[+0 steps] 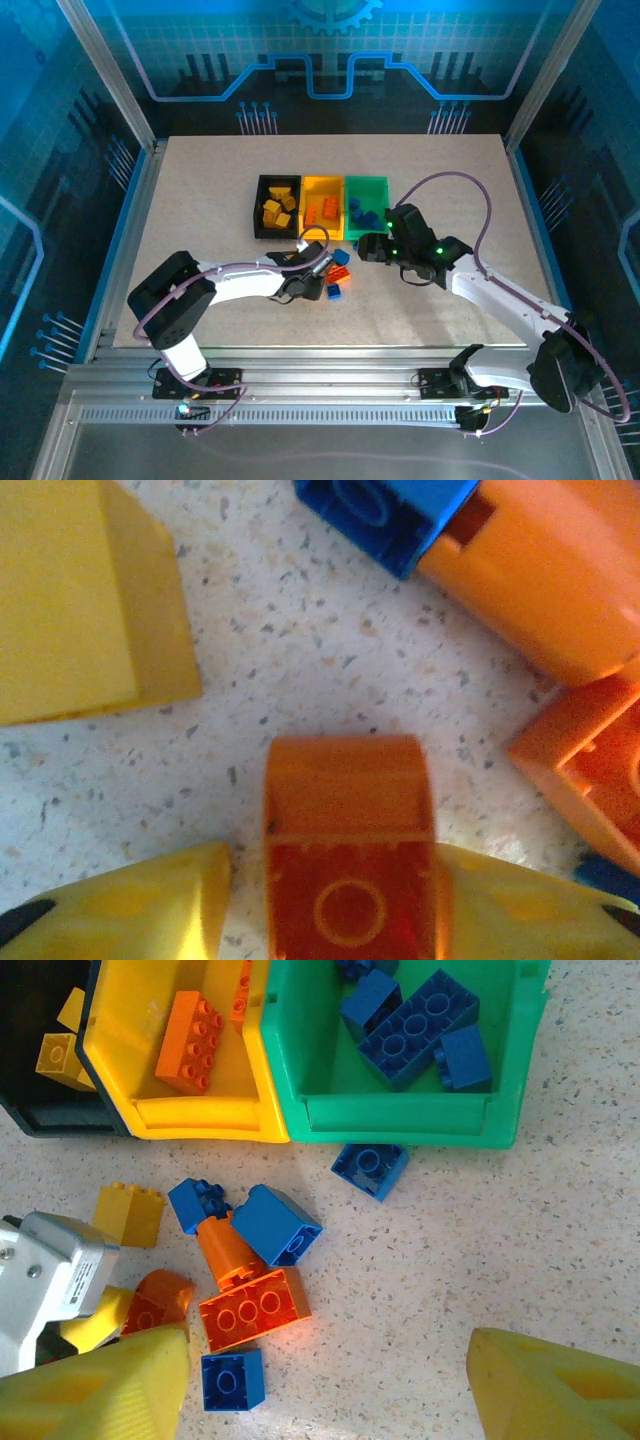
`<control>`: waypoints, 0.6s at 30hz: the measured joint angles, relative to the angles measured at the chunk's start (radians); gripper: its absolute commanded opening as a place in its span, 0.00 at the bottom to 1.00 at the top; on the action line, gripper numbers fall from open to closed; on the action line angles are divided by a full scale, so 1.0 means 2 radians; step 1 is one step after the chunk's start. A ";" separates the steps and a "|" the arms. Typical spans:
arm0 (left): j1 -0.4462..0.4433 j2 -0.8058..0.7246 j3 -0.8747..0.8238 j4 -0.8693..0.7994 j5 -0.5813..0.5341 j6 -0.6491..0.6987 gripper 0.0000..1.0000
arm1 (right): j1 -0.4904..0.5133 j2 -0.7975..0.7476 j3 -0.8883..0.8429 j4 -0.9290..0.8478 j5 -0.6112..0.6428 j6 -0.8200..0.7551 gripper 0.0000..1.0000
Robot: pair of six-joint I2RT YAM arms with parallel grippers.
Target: Sort the legos into containers by color
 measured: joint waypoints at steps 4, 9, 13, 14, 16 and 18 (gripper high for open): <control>0.000 0.000 0.002 0.000 -0.003 0.000 0.31 | 0.000 0.000 0.000 0.000 0.000 0.000 0.75; 0.000 -0.039 -0.002 -0.006 0.001 -0.007 0.32 | -0.001 -0.003 -0.016 0.002 0.000 0.000 0.75; 0.016 -0.089 0.032 -0.013 0.012 -0.007 0.33 | -0.001 -0.003 -0.025 0.002 0.000 0.002 0.75; 0.024 -0.089 0.051 -0.013 0.014 -0.007 0.33 | -0.001 -0.003 -0.026 0.002 0.000 0.003 0.75; 0.048 -0.073 0.104 -0.011 0.019 -0.007 0.33 | -0.001 -0.002 -0.027 0.002 0.000 0.004 0.75; 0.069 -0.041 0.157 -0.007 0.022 -0.007 0.33 | -0.001 0.000 -0.027 0.002 0.000 0.005 0.75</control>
